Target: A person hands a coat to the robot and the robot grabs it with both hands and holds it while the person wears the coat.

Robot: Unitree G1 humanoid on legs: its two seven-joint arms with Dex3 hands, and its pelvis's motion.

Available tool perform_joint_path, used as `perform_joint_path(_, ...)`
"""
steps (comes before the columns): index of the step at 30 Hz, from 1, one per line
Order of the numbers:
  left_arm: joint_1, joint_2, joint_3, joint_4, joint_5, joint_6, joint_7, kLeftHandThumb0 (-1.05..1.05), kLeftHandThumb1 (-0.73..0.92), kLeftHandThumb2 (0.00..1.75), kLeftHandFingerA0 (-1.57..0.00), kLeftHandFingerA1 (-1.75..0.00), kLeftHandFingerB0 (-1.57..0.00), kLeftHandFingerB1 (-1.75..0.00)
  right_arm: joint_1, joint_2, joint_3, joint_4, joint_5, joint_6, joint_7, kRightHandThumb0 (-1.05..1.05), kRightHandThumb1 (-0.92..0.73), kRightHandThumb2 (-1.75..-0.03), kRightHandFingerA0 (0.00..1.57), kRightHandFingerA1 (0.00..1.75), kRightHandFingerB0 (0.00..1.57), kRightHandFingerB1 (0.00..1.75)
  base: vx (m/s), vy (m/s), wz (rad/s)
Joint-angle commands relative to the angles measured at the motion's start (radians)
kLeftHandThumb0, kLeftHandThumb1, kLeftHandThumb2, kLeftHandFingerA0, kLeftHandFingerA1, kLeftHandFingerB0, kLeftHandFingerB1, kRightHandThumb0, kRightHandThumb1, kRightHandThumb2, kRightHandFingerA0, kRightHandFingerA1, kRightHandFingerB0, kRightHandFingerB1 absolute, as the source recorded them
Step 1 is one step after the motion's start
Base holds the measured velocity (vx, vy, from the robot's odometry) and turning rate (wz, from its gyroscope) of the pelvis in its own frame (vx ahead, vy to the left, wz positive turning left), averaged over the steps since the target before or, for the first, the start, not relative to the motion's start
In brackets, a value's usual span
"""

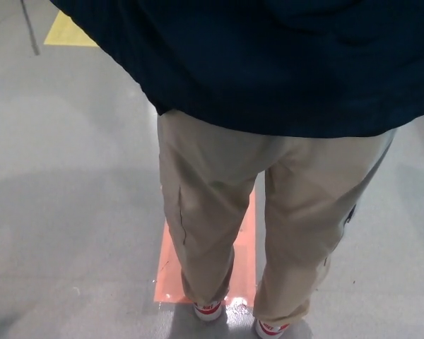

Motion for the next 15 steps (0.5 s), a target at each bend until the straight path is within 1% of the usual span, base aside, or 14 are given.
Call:
perform_joint_path(1, 1.135, -0.334, 0.223, -0.983, -0.018, -0.029, 0.081, -0.83, 0.79, 1.13, 0.00, -0.14, 0.00, -0.14, 0.908, 0.258, -0.131, -1.124, 0.218, -0.069, -0.039, -0.95, -0.72, -1.01, 0.00, 0.05, 0.00, 0.00, 0.00, 0.000, 0.00)
perform_joint_path(3, 1.244, -0.364, 0.192, -1.007, 0.010, -0.053, 0.132, -0.79, 0.77, 1.13, 0.00, -0.16, 0.00, -0.17, 1.008, 0.284, -0.110, -1.158, 0.223, -0.108, -0.064, -0.94, -0.71, -1.00, 0.00, 0.04, 0.00, 0.00, 0.00, 0.000, 0.00)
perform_joint_path(4, 1.329, -0.394, 0.165, -1.015, 0.028, -0.070, 0.187, -0.88, 0.78, 1.11, 0.00, -0.09, 0.00, -0.11, 1.098, 0.315, -0.087, -1.185, 0.197, -0.126, -0.095, -0.95, -0.71, -1.00, 0.00, 0.03, 0.00, 0.00, 0.00, 0.000, 0.00)
perform_joint_path(5, 1.376, -0.415, 0.149, -1.025, 0.024, -0.078, 0.206, -0.88, 0.78, 1.11, 0.00, -0.09, 0.00, -0.11, 1.145, 0.328, -0.078, -1.202, 0.198, -0.125, -0.098, -0.95, -0.71, -1.00, 0.00, 0.03, 0.00, 0.00, 0.00, 0.000, 0.00)
perform_joint_path(6, 1.403, -0.421, 0.145, -1.020, 0.008, -0.109, 0.227, -0.90, 0.72, 1.04, -0.07, -0.11, -0.07, -0.16, 1.187, 0.344, -0.061, -1.218, 0.191, -0.115, -0.106, -0.96, -0.71, -1.01, 0.00, 0.02, 0.00, 0.00, 0.00, 0.000, 0.00)
perform_joint_path(7, 1.430, -0.427, 0.144, -1.016, -0.010, -0.145, 0.248, -0.90, 0.72, 1.04, -0.07, -0.11, -0.07, -0.16, 1.234, 0.366, -0.042, -1.237, 0.180, -0.103, -0.114, -0.96, -0.71, -1.01, 0.00, 0.02, 0.00, 0.00, 0.00, 0.000, 0.00)
perform_joint_path(8, 1.465, -0.430, 0.122, -0.994, -0.012, -0.186, 0.290, -0.89, 0.71, 1.04, -0.06, -0.15, -0.11, -0.22, 1.297, 0.383, -0.024, -1.222, 0.133, -0.140, -0.162, -0.73, -0.85, -0.65, 0.00, 0.13, 0.00, 0.08, 0.00, 0.000, 0.00)
perform_joint_path(9, 1.520, -0.437, 0.089, -0.967, -0.004, -0.232, 0.346, -0.87, 0.72, 1.06, -0.01, -0.17, -0.09, -0.22, 1.388, 0.408, 0.002, -1.200, 0.062, -0.188, -0.232, -0.80, -0.71, -1.05, 0.00, 0.14, 0.00, 0.13, 0.00, 0.000, 0.00)
perform_joint_path(10, 1.548, -0.443, 0.077, -0.961, 0.004, -0.246, 0.365, -0.87, 0.72, 1.06, -0.01, -0.17, -0.09, -0.22, 1.432, 0.424, 0.017, -1.197, 0.031, -0.198, -0.259, -0.80, -0.71, -1.05, 0.00, 0.14, 0.00, 0.13, 0.00, 0.000, 0.00)
perform_joint_path(11, 1.633, -0.440, 0.065, -0.965, -0.004, -0.257, 0.349, -0.82, 0.74, 1.10, 0.00, -0.15, -0.01, -0.18, 1.524, 0.433, 0.048, -1.195, -0.024, -0.201, -0.296, -0.86, -0.78, -1.07, 0.00, 0.06, 0.00, 0.06, 0.00, 0.000, 0.00)
perform_joint_path(12, 1.667, -0.440, 0.062, -0.960, 0.002, -0.268, 0.356, -0.83, 0.75, 1.09, 0.00, -0.14, -0.03, -0.17, 1.565, 0.438, 0.063, -1.198, -0.057, -0.192, -0.312, -0.85, -0.79, -1.09, 0.00, 0.09, 0.00, 0.09, 0.00, 0.000, 0.00)
perform_joint_path(13, 1.703, -0.441, 0.056, -0.940, 0.026, -0.286, 0.390, -0.80, 0.72, 1.08, 0.00, -0.19, -0.04, -0.20, 1.623, 0.440, 0.080, -1.203, -0.099, -0.180, -0.323, -0.92, -0.84, -1.09, 0.00, 0.04, 0.00, 0.00, 0.00, 0.000, 0.00)
perform_joint_path(14, 1.735, -0.439, 0.046, -0.904, 0.050, -0.302, 0.430, -0.86, 0.77, 1.10, 0.00, -0.13, -0.03, -0.14, 1.673, 0.433, 0.094, -1.198, -0.113, -0.188, -0.321, -0.94, -0.85, -1.08, 0.00, 0.05, 0.00, 0.00, 0.00, 0.000, 0.00)
perform_joint_path(15, 1.735, -0.439, 0.046, -0.904, 0.050, -0.302, 0.430, -0.86, 0.77, 1.10, 0.00, -0.13, -0.03, -0.14, 1.673, 0.433, 0.094, -1.198, -0.113, -0.188, -0.321, -0.94, -0.85, -1.08, 0.00, 0.05, 0.00, 0.00, 0.00, 0.000, 0.00)
